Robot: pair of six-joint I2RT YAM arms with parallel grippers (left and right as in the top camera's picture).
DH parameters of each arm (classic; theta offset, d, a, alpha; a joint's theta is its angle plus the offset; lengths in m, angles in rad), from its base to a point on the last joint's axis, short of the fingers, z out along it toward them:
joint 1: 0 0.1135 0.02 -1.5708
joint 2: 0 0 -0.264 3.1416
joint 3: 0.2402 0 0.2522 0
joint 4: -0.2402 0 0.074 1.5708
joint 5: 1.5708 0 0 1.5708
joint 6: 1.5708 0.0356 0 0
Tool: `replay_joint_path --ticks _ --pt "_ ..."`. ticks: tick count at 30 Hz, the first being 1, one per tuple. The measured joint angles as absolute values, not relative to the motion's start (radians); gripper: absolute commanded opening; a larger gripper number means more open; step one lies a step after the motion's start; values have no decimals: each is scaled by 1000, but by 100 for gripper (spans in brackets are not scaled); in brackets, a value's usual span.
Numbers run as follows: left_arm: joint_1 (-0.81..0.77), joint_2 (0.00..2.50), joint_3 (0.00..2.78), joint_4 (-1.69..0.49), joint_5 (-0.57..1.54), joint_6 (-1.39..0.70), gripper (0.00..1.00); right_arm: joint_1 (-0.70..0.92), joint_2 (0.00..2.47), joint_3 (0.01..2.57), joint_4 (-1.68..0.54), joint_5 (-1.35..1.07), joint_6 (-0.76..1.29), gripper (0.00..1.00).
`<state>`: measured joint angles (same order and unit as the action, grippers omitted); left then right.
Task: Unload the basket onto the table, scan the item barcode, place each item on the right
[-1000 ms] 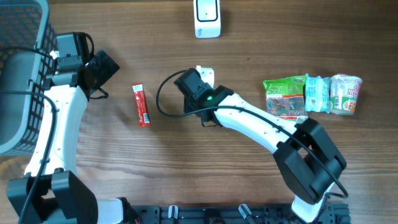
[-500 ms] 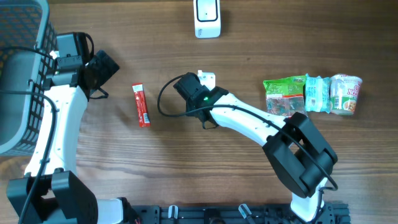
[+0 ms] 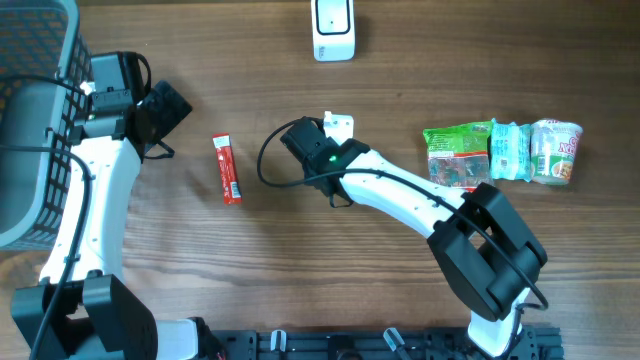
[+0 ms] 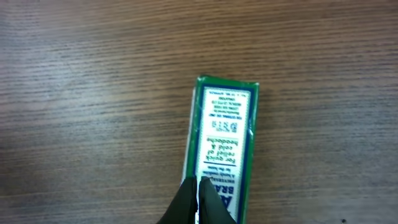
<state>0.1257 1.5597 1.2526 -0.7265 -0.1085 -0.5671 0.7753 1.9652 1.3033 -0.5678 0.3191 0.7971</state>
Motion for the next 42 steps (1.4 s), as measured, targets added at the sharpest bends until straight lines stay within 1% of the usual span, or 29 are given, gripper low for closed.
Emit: replay_joint_path --ticks 10,21,25,26,28,31,34,36,42 --pt "126 1560 1253 -727 -109 -567 100 775 1963 1259 -496 307 800 5" --pt "126 1560 1253 -727 -109 -567 100 775 1971 1255 -450 231 800 5" --pt "126 1560 1253 -727 -109 -567 100 775 1983 1251 -416 219 779 11" --pt "126 1560 1253 -727 -109 -567 100 775 1983 1254 -414 217 766 16" --pt "126 1560 1253 -727 -109 -567 100 773 1982 1271 -442 212 738 34" --pt "126 1560 1253 -727 -109 -567 100 764 1957 1297 -487 203 710 45" --pt "126 1560 1253 -727 -109 -567 100 730 1881 1310 -543 174 696 46" --pt "126 1560 1253 -727 -109 -567 100 667 1821 1324 -596 109 693 42" --pt "126 1560 1253 -727 -109 -567 100 505 1820 1301 -617 -67 687 41"
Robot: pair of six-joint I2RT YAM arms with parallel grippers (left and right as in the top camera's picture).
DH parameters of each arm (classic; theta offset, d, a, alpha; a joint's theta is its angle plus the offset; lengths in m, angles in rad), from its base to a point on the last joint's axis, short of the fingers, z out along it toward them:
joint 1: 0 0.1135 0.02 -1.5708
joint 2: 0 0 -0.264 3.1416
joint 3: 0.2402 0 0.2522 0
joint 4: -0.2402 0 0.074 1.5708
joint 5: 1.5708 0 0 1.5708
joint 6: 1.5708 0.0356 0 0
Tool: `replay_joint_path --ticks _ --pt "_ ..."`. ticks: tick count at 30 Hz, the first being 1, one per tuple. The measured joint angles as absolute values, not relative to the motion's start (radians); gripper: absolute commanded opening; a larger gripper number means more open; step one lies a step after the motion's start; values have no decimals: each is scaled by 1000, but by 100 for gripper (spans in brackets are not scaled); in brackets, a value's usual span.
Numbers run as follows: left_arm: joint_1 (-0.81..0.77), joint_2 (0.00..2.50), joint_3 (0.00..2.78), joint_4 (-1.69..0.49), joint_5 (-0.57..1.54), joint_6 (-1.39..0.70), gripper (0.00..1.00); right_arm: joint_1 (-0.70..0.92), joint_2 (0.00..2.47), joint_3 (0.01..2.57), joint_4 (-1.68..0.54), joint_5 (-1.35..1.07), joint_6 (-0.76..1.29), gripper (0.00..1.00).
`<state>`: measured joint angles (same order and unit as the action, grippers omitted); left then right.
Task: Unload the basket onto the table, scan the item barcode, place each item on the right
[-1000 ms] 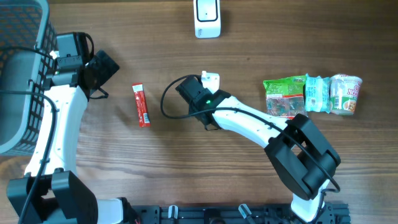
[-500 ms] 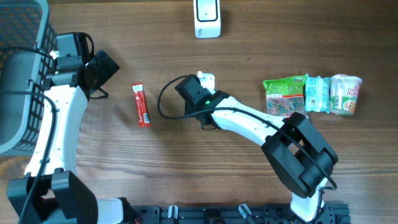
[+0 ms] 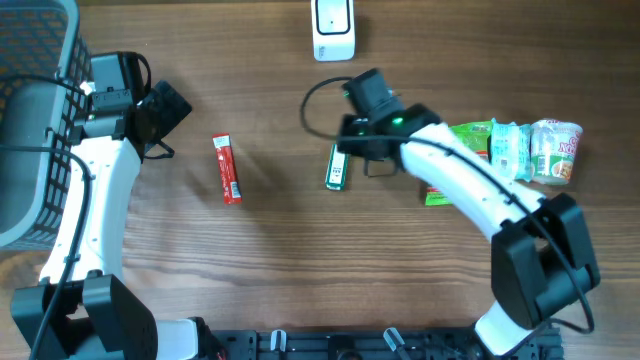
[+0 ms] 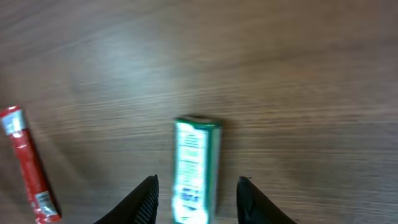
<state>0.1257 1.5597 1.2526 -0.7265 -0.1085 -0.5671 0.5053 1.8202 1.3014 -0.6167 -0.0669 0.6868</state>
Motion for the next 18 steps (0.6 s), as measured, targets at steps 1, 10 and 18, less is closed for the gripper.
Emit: replay_joint_path --ticks 1,10,18 --pt "126 1560 1253 -727 -109 -567 100 496 1827 1293 -611 -80 687 41" --pt "126 1560 1253 -726 -109 -567 100 571 1942 1258 -486 -139 742 39" --pt "126 1560 1253 -727 -109 -567 100 578 1947 1263 -467 -149 756 56"
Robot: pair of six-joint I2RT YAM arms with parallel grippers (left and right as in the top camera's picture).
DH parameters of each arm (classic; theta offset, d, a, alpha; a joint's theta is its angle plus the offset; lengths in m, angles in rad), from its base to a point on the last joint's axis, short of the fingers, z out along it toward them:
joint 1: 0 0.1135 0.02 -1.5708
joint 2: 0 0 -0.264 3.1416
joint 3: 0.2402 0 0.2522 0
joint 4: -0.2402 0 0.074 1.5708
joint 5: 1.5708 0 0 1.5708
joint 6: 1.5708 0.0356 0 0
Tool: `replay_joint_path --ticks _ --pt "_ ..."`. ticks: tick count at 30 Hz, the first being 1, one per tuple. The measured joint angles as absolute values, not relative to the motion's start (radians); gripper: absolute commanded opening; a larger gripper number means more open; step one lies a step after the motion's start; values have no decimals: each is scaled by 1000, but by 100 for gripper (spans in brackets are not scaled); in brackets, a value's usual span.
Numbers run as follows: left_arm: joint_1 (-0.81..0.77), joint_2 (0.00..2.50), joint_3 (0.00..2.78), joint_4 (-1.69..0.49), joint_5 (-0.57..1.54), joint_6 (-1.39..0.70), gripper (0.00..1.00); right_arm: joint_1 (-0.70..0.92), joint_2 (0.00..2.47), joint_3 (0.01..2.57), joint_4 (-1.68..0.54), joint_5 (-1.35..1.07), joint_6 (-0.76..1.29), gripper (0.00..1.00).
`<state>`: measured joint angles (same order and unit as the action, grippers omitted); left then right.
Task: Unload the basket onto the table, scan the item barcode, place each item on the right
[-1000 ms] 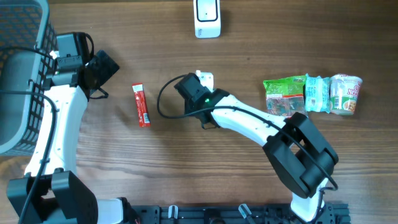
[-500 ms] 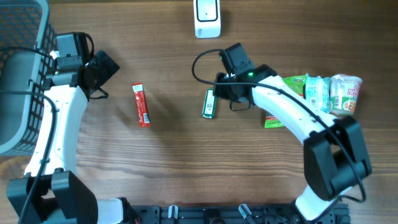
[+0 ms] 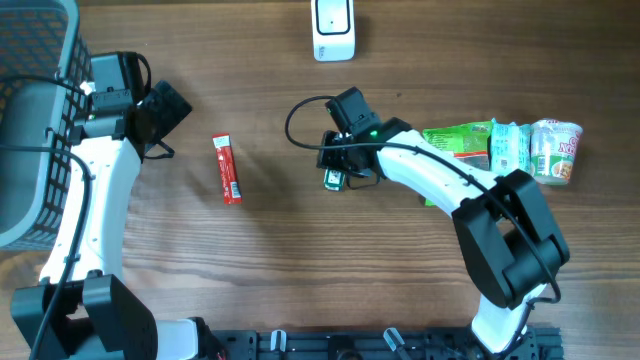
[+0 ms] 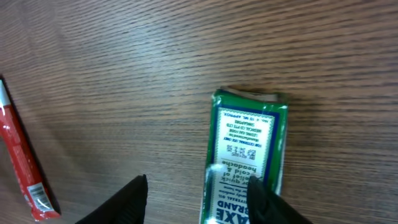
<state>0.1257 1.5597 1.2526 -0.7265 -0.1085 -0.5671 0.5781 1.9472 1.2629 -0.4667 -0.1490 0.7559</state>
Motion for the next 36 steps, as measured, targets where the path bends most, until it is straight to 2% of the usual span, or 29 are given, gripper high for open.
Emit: replay_joint_path --ticks 14,25,36 --pt "126 1560 1253 -727 -109 -567 100 579 1951 1332 -646 -100 702 60" --pt "126 1560 1253 -727 -109 -567 100 642 1953 1306 -611 4 703 61" --pt "126 1560 1253 -727 -109 -567 100 697 2010 1304 -657 107 761 47"
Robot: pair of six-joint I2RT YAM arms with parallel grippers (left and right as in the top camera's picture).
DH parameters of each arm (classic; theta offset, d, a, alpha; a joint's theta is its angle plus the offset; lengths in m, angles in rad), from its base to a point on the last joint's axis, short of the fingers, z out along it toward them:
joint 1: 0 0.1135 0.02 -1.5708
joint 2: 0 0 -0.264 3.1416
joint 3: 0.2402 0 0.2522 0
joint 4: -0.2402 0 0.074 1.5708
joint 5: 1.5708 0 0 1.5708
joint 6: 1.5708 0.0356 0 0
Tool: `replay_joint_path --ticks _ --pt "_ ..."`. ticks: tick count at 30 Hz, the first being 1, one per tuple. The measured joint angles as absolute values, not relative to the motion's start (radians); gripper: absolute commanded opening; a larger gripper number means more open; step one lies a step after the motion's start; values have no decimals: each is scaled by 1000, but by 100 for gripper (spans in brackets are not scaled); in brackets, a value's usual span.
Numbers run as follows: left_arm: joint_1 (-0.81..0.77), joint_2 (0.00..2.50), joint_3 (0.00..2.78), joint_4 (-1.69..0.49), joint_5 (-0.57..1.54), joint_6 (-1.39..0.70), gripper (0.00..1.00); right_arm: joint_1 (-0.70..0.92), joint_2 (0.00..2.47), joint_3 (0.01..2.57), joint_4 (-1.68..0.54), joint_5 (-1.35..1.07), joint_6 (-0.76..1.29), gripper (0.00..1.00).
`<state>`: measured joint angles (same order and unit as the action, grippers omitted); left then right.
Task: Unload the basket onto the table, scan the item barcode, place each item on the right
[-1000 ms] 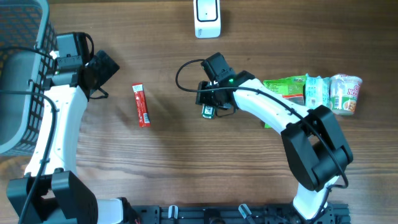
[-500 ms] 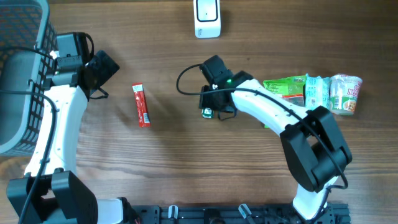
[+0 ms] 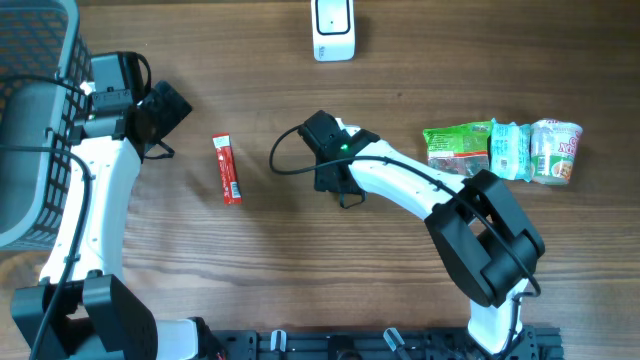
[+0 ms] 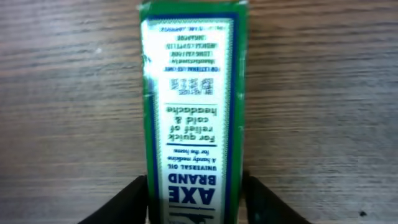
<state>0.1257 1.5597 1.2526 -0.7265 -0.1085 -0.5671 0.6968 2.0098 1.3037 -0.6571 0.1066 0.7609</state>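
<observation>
The green box of Axe Brand oil (image 4: 189, 106) lies lengthwise on the wooden table, white label up, and fills the right wrist view. My right gripper (image 4: 194, 182) straddles its near end, a black finger (image 4: 134, 199) pressed against each long side. Overhead, the right gripper (image 3: 325, 168) covers the box at the table's middle. The white scanner (image 3: 333, 28) stands at the far edge, above and slightly right of it. My left gripper (image 3: 168, 108) hangs by the basket, its jaws too dark to read.
A red sachet (image 3: 227, 168) lies left of the right gripper. A grey wire basket (image 3: 30, 120) fills the left edge. Several green and white snack packs and a cup noodle (image 3: 500, 152) sit in a row at the right.
My right gripper was open with only its tips past the box's near end; now it is down over the box, fingers against both sides. The left arm has not moved.
First my right gripper was shut just behind the green box at the table's middle. Then it stood open farther back and right, the box lying free ahead of it. Then it was open at the box's end, and now it grips the box's sides.
</observation>
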Motion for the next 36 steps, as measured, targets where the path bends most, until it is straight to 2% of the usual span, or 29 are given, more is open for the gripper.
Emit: replay_joint_path --ticks 5,12,16,20,29,36 --pt "126 1560 1253 -727 -109 -567 100 680 2010 1303 -654 105 735 53" --pt "126 1560 1253 -727 -109 -567 100 584 2009 1305 -630 -35 553 54" --pt "126 1560 1253 -727 -109 -567 100 505 2004 1305 -638 -157 440 60" --pt "126 1560 1253 -727 -109 -567 100 458 1982 1305 -644 -222 376 62" --pt "126 1560 1253 -727 -109 -567 100 460 1896 1304 -701 -260 252 66" --pt "126 1560 1253 -727 -109 -567 100 506 1896 1286 -717 -157 126 70"
